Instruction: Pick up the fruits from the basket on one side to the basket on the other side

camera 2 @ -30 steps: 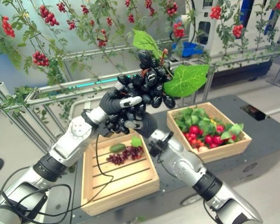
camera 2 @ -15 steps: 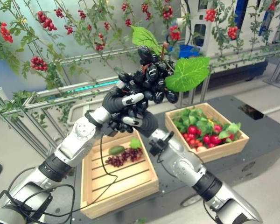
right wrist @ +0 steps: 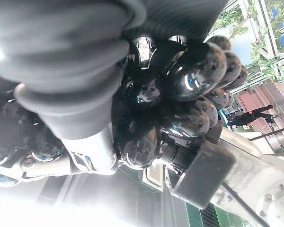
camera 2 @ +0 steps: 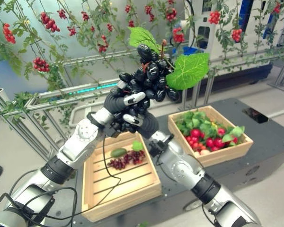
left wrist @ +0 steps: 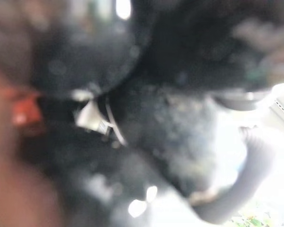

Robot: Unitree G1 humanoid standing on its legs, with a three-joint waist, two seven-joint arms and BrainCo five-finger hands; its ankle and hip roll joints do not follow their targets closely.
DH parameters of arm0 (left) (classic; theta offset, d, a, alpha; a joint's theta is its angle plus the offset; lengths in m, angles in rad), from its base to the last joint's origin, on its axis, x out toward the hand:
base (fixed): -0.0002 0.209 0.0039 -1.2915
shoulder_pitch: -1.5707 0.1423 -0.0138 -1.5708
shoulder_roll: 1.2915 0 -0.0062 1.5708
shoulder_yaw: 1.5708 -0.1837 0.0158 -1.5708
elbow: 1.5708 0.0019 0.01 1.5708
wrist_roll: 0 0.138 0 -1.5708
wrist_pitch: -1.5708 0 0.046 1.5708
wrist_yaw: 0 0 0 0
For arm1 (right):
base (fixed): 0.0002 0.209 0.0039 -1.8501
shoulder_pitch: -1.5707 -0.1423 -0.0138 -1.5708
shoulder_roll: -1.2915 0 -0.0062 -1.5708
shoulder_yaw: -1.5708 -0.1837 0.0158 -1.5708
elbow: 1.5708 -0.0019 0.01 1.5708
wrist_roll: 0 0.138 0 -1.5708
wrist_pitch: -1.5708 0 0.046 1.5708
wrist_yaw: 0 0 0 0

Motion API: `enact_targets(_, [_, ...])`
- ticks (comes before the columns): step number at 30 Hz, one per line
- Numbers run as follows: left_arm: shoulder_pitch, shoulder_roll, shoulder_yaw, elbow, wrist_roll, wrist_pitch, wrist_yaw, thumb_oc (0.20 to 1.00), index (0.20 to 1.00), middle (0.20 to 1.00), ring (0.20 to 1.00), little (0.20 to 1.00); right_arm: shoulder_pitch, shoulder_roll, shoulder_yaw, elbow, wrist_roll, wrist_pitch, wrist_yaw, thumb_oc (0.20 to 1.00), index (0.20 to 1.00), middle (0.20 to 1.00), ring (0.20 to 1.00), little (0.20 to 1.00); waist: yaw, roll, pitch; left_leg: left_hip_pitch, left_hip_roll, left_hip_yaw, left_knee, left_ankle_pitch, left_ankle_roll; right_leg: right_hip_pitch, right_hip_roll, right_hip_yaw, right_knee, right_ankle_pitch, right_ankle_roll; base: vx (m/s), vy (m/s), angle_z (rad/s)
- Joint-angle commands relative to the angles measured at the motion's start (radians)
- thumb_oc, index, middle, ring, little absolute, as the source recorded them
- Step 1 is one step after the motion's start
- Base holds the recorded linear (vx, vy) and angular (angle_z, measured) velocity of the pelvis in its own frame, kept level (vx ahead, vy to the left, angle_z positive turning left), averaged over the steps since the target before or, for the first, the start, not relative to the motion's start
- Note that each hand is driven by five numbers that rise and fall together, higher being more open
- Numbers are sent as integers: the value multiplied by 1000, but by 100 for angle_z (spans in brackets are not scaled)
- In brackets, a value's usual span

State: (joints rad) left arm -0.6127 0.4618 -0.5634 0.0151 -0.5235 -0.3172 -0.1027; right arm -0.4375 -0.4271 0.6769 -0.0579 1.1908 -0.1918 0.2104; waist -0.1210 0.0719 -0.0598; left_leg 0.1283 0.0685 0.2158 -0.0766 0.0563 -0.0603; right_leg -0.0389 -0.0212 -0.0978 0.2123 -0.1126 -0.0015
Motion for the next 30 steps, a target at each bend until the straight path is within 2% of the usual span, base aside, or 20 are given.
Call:
enact_targets(1, [-159,-166,-166,115,30,23,-6,200,200,200,200,200,-321,309,124,-154,-16,-21,94,200,200,200,200,200,-31,-78,39,34,-29,-18,79,-134,31,74,-52,-24,-104,54,93,-6,-4,3])
enact_targets(9, [-151,-168,-165,123,28,24,-6,200,200,200,200,200,-311,305,121,-139,-13,-22,91,200,200,200,200,200,-29,-80,37,31,-29,-18,79,-133,30,74,-53,-25,-110,59,95,0,0,0])
enact_targets(11, [-146,-165,-162,118,21,24,-9,1000,1000,1000,1000,1000,-308,298,115,-141,-16,-25,89,200,200,200,200,200,-30,-79,37,31,-29,-19,79,-133,30,73,-53,-23,-110,59,95,0,0,0])
enact_targets(17, [-133,-129,-142,83,5,26,-23,1000,1000,1000,1000,1000,-280,256,89,-142,-18,-29,87,200,200,200,200,200,-33,-75,37,31,-30,-17,77,-132,30,73,-54,-23,-111,59,96,0,0,0])
enact_targets(21, [-111,-74,-109,52,-8,24,-35,1000,1000,1000,1000,1000,-240,198,51,-155,-32,-24,90,200,200,200,200,200,-35,-73,38,30,-31,-16,75,-131,30,71,-54,-22,-113,62,99,0,0,0])
enact_targets(25, [-83,-18,-67,21,-32,20,-55,1000,1000,1000,1000,1000,-185,112,-3,-189,-48,-12,107,200,200,200,200,200,-41,-74,39,28,-30,-14,73,-129,29,68,-53,-19,-117,66,102,0,0,0])
enact_targets(26, [-72,10,-44,9,-38,15,-61,1000,1000,1000,1000,1000,-153,67,-31,-212,-48,-5,120,200,200,200,200,200,-44,-76,40,28,-30,-13,72,-128,28,66,-53,-19,-120,68,103,0,0,0])
enact_targets(30, [-44,38,-11,-2,-56,14,-74,1000,1000,1000,1000,1000,-87,10,-79,-243,-44,5,141,200,200,200,200,200,-50,-79,41,25,-28,-11,70,-125,27,63,-53,-18,-123,70,106,0,0,0])
